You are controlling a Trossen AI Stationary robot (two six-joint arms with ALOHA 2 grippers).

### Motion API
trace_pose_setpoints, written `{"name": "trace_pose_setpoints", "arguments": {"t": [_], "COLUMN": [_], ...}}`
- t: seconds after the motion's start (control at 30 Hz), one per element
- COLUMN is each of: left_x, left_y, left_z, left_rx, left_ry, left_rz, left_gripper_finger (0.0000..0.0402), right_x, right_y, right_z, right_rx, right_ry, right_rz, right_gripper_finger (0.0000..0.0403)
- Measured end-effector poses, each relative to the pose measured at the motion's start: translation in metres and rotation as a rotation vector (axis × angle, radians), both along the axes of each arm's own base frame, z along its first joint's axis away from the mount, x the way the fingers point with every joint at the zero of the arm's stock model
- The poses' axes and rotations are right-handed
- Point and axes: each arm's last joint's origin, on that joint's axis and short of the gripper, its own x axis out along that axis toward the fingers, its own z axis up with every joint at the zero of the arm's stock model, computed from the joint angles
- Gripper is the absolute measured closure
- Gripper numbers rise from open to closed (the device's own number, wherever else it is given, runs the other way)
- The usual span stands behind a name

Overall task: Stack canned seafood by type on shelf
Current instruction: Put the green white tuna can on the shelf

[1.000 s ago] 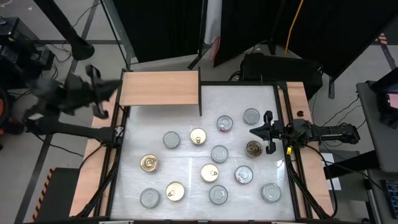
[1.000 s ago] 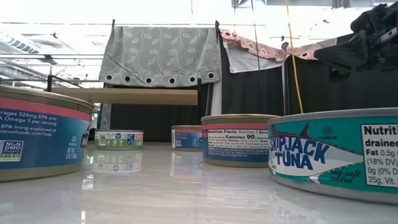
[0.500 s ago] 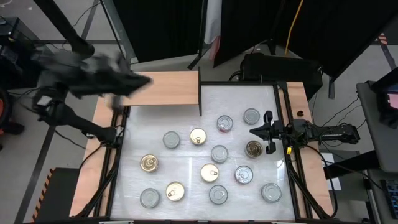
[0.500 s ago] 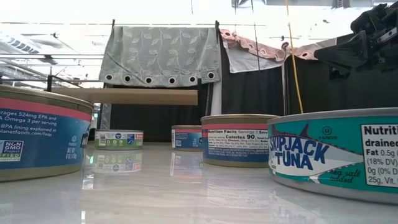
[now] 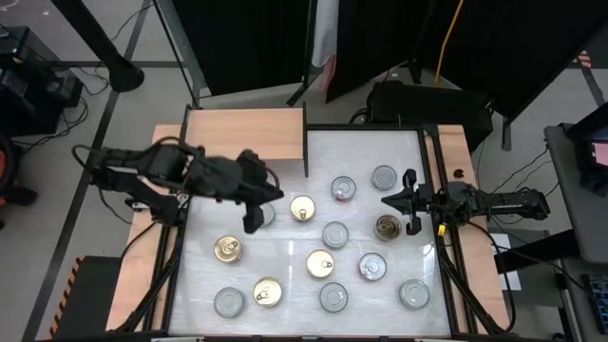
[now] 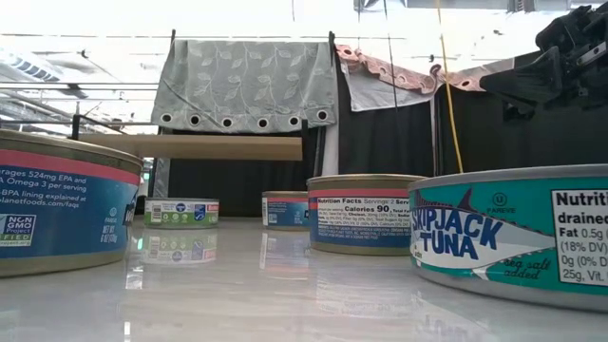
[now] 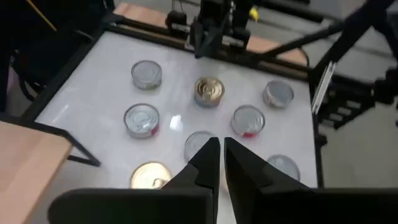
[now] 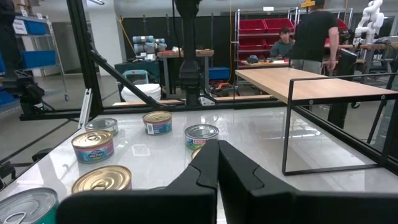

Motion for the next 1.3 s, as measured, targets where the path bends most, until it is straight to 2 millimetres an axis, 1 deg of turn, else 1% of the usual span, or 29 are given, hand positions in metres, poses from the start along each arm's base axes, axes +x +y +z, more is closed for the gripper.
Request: {"name": "trace_pose_setpoints", "arguments": {"t": [0.17, 0.33, 0.43, 0.53, 0.63, 0.7, 0.77, 0.87, 0.97, 1.07, 1.17, 1.23, 1.3], "left_x": [0.007, 0.006, 0.005, 0.003, -0.003, -0.007, -0.012, -0.017, -0.026, -0.035, -0.044, -0.049, -0.055], "left_y": [-0.025, -0.043, -0.051, -0.054, -0.053, -0.05, -0.048, -0.039, -0.029, -0.017, -0.006, -0.002, -0.001], "left_z": [-0.023, -0.033, -0.033, -0.03, -0.025, -0.02, -0.015, -0.008, -0.002, 0.002, 0.004, 0.006, 0.007], "left_rx": [-0.011, -0.037, -0.043, -0.054, -0.069, -0.123, -0.174, -0.186, -0.167, -0.159, -0.166, -0.187, -0.211], "left_ry": [-0.025, -0.063, -0.085, -0.108, -0.128, -0.156, -0.183, -0.211, -0.216, -0.207, -0.187, -0.168, -0.155], "left_rz": [0.116, 0.162, 0.149, 0.141, 0.137, 0.162, 0.186, 0.204, 0.216, 0.239, 0.245, 0.221, 0.185], "left_gripper_finger": [0.0375, 0.0375, 0.0375, 0.0375, 0.0375, 0.0375, 0.0375, 0.0375, 0.0375, 0.0375, 0.0375, 0.0375, 0.0375], "right_x": [0.0, 0.0, 0.0, -0.001, -0.004, -0.01, -0.019, -0.031, -0.035, -0.025, -0.005, 0.01, 0.029], "right_y": [0.0, 0.0, 0.0, 0.0, 0.0, -0.001, -0.002, -0.004, -0.004, -0.003, -0.002, -0.001, 0.0], "right_z": [0.001, 0.005, 0.006, 0.008, 0.024, 0.047, 0.08, 0.14, 0.205, 0.264, 0.312, 0.335, 0.348], "right_rx": [0.001, 0.004, 0.006, 0.064, 0.105, 0.111, 0.113, 0.102, 0.067, 0.08, 0.174, 0.264, 0.347], "right_ry": [-0.006, -0.058, -0.063, -0.09, -0.229, -0.308, -0.33, -0.264, -0.15, -0.025, 0.077, 0.12, 0.177], "right_rz": [0.0, -0.001, 0.0, 0.004, 0.007, -0.008, -0.017, -0.042, -0.05, -0.051, -0.051, -0.06, -0.074], "right_gripper_finger": [0.0403, 0.0403, 0.0403, 0.0403, 0.0403, 0.0403, 0.0403, 0.0403, 0.0403, 0.0403, 0.0403, 0.0403, 0.0403]}}
